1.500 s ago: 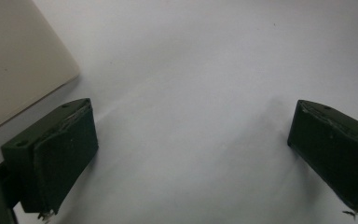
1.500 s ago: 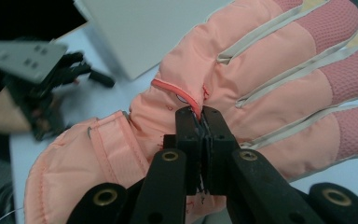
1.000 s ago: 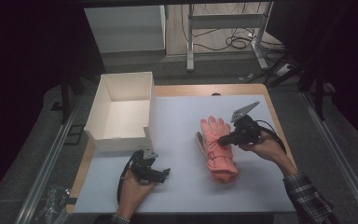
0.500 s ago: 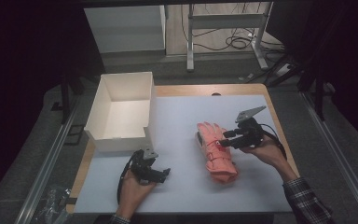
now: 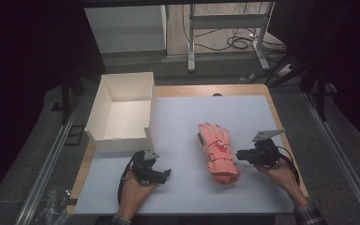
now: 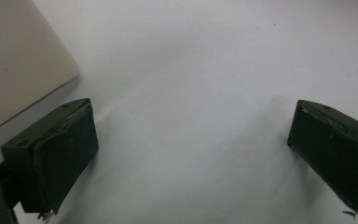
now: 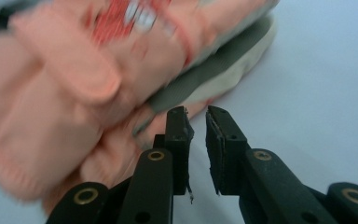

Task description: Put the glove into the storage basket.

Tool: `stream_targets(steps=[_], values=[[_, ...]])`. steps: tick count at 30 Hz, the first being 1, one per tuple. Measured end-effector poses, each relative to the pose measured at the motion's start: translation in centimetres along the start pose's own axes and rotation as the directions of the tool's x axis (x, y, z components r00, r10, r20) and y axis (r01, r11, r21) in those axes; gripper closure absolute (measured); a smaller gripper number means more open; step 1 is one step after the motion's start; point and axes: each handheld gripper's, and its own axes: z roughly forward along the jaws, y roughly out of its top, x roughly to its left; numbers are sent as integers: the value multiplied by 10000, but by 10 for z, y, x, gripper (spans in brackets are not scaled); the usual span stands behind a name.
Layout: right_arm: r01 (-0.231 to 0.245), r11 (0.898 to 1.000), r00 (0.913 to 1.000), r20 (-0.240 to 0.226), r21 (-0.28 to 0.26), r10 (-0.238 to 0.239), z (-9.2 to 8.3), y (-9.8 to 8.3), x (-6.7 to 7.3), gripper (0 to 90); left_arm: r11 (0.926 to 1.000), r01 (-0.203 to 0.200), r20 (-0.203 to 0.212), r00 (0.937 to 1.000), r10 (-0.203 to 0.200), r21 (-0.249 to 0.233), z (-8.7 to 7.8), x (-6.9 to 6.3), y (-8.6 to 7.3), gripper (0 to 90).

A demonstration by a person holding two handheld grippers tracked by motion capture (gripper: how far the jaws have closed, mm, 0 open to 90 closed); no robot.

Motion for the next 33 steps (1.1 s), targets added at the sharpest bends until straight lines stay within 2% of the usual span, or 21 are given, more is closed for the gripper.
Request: stream_targets(steps=[5,7,10,20,33], values=[[-26,9998,9992,-394,-214,18,5,-18,13,778,10000,-2,-1,10000,2,2,0,0,0,15],[3,9998,9994,-333,-202,-10,8,-21,17,778,10000,1,0,10000,-1,-2,0,0,0,15],[-111,9994,9988,-483,-315,96,11,-22,21,772,10000,11,8,10000,-11,0,0,0,0,15],[-495,9981,9966,-672,-367,470,27,-16,29,743,10000,-9,-2,10000,9,-1,0,0,0,15],[-433,9979,9978,-527,-473,408,51,3,37,734,10000,-11,-2,10000,11,3,0,0,0,14]])
